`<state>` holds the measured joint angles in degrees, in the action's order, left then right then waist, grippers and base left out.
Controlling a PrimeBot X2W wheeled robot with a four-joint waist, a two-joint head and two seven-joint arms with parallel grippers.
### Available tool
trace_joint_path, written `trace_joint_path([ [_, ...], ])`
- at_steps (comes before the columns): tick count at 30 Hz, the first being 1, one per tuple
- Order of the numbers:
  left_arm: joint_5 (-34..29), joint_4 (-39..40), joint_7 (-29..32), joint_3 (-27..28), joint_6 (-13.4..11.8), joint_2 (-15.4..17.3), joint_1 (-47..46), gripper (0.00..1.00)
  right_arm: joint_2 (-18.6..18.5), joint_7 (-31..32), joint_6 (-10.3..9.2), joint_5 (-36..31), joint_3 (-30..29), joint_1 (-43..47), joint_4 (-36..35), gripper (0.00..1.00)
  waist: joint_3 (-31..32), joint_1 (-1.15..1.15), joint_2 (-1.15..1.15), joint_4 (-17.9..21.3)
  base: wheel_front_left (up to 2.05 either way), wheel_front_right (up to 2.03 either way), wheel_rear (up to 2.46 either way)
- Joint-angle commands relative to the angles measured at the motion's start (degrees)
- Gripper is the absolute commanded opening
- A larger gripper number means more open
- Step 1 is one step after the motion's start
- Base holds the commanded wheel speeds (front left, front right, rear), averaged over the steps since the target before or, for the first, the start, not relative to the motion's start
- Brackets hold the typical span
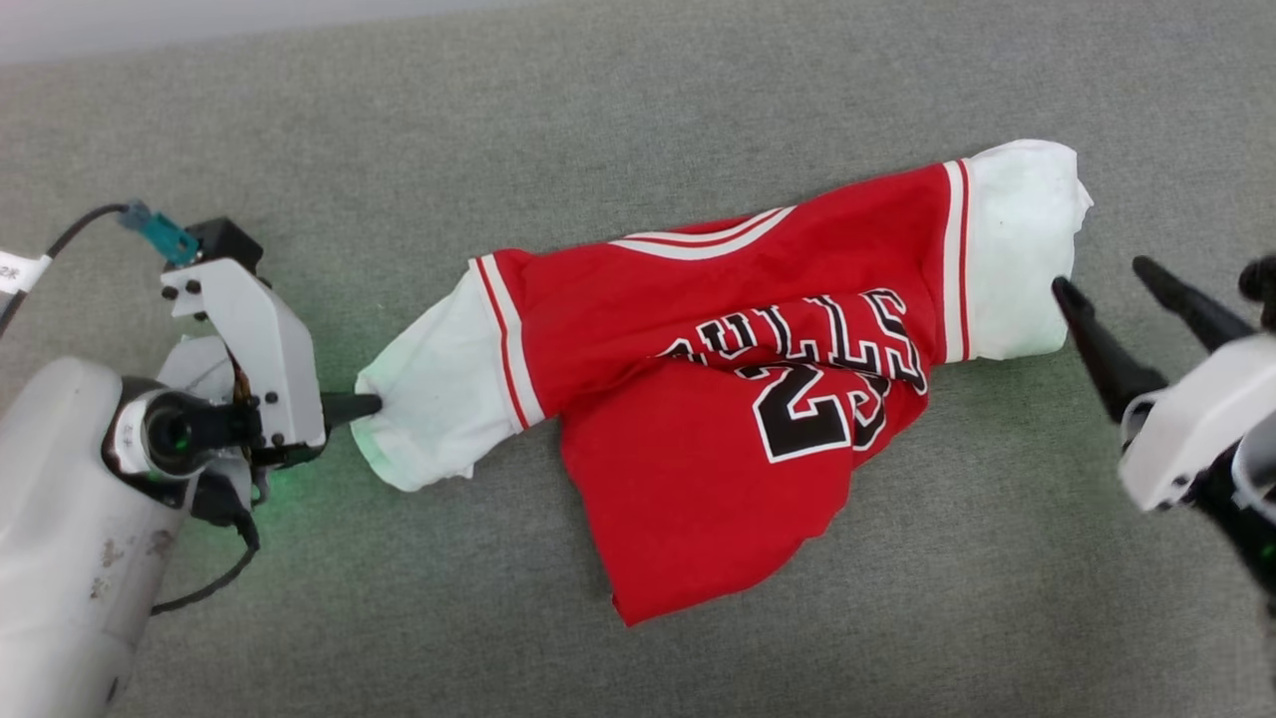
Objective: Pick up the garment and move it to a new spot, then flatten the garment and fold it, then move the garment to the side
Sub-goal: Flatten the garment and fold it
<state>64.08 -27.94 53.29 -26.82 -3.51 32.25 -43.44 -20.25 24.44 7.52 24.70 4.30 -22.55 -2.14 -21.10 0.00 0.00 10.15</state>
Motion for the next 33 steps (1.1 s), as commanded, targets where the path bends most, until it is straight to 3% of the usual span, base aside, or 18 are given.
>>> trace_joint_path([
  [1, -0.60, -1.73, -0.30, -2.24, 0.14, -2.52, 2.01, 0.00, -0.83, 1.47, -0.06, 0.95, 0.19, -1.49, 0.53, 1.00, -0.22, 0.00, 0.00, -0.14, 0.00, 0.00, 0.00],
  [10, -1.84, -3.03, -1.66, -3.02, 1.66, -4.20, -1.05, 0.00, -6.00, 14.57, -0.05, 6.98, 0.45, -13.57, 10.99, 1.00, -2.24, 0.00, 0.00, -2.63, 0.00, 0.00, 0.00],
  [17, -2.23, -3.43, -2.53, -3.80, 2.97, -6.18, -3.32, 0.00, -9.08, 18.50, -0.06, 6.99, 1.30, -21.60, 20.87, 1.00, -4.57, 0.00, 0.00, -5.41, 0.00, 0.00, 0.00],
  [25, -2.53, -3.96, -3.30, -4.57, 4.36, -7.95, -5.26, 0.00, -9.39, 19.11, -0.05, 5.97, 0.69, -26.82, 31.19, 1.00, -7.71, 0.00, 0.00, -8.17, 0.00, 0.00, 0.00],
  [33, -3.09, -5.68, -3.80, -5.07, 5.08, -8.50, -6.46, 0.00, -6.90, 21.43, -0.04, 5.01, -0.77, -29.60, 41.63, 1.00, -9.49, 0.00, 0.00, -9.96, 0.00, 0.00, 0.00],
])
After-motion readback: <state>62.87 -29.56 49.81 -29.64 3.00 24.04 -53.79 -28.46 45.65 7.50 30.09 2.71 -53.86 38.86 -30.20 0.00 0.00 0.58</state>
